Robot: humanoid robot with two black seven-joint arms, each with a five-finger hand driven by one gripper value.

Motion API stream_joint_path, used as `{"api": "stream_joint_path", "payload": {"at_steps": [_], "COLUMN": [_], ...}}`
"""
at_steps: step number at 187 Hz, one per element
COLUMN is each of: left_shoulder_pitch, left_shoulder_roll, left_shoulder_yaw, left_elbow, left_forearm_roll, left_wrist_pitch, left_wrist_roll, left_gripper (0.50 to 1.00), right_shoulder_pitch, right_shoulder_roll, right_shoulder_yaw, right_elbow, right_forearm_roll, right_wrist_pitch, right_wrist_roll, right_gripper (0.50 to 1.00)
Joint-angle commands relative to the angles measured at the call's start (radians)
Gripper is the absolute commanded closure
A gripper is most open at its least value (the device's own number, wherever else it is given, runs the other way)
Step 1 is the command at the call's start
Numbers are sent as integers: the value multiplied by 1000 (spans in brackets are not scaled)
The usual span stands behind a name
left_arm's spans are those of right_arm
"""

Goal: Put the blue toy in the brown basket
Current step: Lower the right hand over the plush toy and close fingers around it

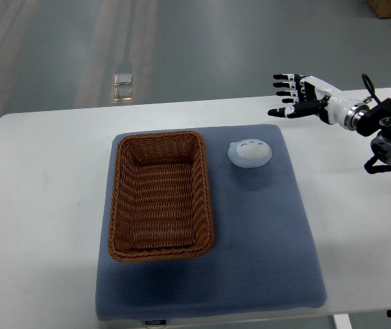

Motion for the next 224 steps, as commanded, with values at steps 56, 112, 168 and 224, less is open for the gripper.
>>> {"api": "stream_joint_path", "payload": {"at_steps": [56,112,168,224], "left_shoulder_pitch": [0,-6,-11,-12], "left_shoulder_roll": [0,0,0,0], "left_shoulder_yaw": [0,0,2,2], "left_elbow": [0,-1,-1,0], "left_forearm_roll": [0,-1,-1,-1], "left_wrist_pitch": [0,0,0,1], "left_wrist_roll": [0,0,0,0], "left_gripper": [500,500,500,500], "right_shoulder_pitch": [99,111,119,113], "right_shoulder_roll": [15,20,107,182], "right_shoulder_yaw": [-246,-314,-409,-434], "right_elbow": [2,8,-59,-174], "right_forearm_roll": [-343,-442,-508,-541], "right_wrist_pitch": [3,6,-91,-127], "right_wrist_roll": [177,235,237,238], "right_gripper": [589,589,603,660]}}
